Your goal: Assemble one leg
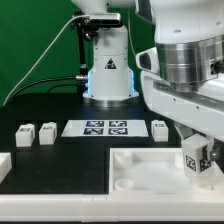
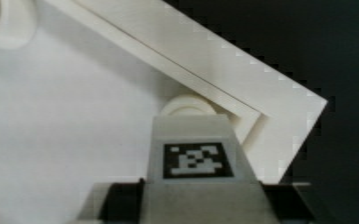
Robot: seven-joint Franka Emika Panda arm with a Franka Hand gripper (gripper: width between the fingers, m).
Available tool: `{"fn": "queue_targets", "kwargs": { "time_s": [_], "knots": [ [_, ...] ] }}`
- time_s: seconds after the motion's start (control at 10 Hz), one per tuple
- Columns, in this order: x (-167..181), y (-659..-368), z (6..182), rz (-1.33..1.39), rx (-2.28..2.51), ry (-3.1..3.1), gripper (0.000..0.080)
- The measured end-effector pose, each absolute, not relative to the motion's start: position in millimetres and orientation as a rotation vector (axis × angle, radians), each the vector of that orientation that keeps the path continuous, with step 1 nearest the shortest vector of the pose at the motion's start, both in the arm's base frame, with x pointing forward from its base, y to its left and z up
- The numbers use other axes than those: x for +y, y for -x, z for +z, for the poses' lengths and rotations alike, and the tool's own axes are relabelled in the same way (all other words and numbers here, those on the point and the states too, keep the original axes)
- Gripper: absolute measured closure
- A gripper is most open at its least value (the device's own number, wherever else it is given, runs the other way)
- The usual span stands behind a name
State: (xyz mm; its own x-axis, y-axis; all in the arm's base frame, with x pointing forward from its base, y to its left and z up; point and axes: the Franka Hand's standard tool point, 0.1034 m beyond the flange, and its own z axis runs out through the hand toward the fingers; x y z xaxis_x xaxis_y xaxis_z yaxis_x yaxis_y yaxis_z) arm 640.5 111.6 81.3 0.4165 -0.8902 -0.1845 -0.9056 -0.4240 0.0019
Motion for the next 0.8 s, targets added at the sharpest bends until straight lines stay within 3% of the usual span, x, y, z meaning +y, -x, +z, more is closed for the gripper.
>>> {"fn": "queue_targets", "kwargs": {
  "time_s": [0.4, 0.7, 0.8],
  "knots": [
    [118.4, -641.9, 80.7, 0.296, 2.114, 2.208, 0.0505],
    [119.3, -641.7, 80.6, 0.299, 2.074, 2.235, 0.0498],
    [119.5, -641.7, 80.6, 0.296, 2.015, 2.283, 0.0283]
  ]
}}
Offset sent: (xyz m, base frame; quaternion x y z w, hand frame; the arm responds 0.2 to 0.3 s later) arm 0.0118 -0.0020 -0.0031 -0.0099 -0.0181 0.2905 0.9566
